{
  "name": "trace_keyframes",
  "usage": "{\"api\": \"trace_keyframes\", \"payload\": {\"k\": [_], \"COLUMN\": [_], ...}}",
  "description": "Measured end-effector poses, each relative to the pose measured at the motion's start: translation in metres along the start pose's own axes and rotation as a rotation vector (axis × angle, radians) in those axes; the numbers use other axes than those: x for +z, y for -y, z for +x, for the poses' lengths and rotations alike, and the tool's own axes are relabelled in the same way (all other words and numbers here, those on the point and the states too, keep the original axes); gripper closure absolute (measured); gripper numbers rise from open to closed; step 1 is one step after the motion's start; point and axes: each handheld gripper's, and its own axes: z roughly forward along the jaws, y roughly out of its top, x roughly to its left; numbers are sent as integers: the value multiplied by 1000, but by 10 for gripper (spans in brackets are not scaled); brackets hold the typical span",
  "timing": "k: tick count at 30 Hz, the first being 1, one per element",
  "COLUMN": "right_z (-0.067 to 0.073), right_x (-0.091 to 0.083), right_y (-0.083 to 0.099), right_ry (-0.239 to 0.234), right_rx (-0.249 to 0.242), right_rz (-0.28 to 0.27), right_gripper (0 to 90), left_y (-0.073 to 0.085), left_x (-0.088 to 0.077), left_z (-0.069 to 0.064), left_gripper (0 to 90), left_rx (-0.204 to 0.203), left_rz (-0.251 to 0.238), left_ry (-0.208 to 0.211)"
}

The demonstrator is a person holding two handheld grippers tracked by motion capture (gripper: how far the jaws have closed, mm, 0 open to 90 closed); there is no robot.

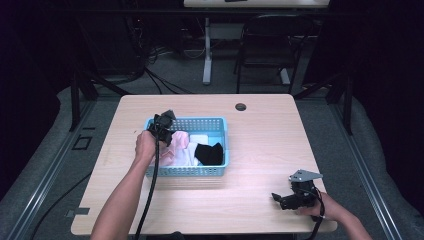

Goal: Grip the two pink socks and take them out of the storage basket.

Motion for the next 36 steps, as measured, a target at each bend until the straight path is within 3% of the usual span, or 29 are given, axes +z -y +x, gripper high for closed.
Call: {"api": "trace_keyframes", "payload": {"k": [7, 20, 36], "right_z": [0, 0, 0], "right_x": [-1, 0, 0], "right_y": [0, 0, 0], "right_ry": [1, 1, 1], "right_rx": [-5, -5, -5], "right_rz": [8, 5, 6], "right_gripper": [0, 0, 0], "left_y": [4, 3, 4], "left_x": [-23, -68, -102], "left_z": [1, 1, 1], "left_gripper": [866, 868, 870], "left_rx": [24, 54, 79], "left_rz": [-78, -169, -215], "left_ry": [-7, 11, 35]}}
